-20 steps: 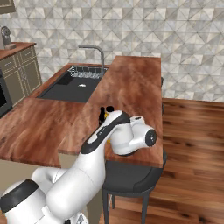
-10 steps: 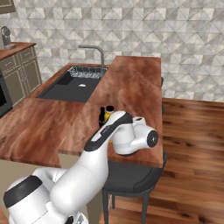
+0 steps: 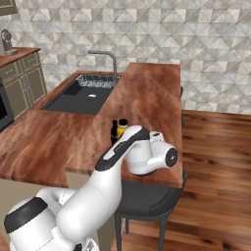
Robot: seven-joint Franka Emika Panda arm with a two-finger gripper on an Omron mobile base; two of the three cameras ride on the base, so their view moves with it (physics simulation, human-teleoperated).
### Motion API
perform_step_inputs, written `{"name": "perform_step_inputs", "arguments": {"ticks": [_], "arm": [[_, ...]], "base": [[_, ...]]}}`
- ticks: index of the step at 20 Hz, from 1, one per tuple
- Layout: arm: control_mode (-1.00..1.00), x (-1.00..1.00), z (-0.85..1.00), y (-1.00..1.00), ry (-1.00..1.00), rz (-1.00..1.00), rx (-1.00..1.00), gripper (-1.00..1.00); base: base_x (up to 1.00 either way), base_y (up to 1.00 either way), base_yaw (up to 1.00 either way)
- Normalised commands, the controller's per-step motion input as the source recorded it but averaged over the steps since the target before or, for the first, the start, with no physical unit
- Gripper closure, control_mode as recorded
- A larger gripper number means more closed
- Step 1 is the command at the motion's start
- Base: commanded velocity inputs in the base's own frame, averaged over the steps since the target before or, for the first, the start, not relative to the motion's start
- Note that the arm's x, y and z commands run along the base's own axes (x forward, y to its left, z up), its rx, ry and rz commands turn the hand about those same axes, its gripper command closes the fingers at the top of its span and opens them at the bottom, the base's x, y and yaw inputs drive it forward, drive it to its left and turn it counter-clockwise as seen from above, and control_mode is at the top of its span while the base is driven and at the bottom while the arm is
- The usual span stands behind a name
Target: Pick the water bottle, bottled drink from the counter and place them in the open cabinet.
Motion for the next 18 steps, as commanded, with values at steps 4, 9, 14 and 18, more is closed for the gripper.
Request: {"name": "perform_step_inputs", "arguments": {"ticks": [4, 9, 14, 18], "arm": [[-1.00, -0.11, 0.00, 0.00, -0.09, 0.00, 0.00, -1.00], [-1.00, -0.11, 0.00, 0.03, -0.09, 0.00, 0.00, -1.00], [-1.00, -0.03, 0.00, 0.07, -0.05, 0.00, 0.00, -1.00], [-1.00, 0.03, 0.00, 0.07, 0.00, 0.00, 0.00, -1.00]], "base": [[0.00, 0.00, 0.00], [0.00, 0.00, 0.00], [0.00, 0.00, 0.00], [0.00, 0.00, 0.00]]}}
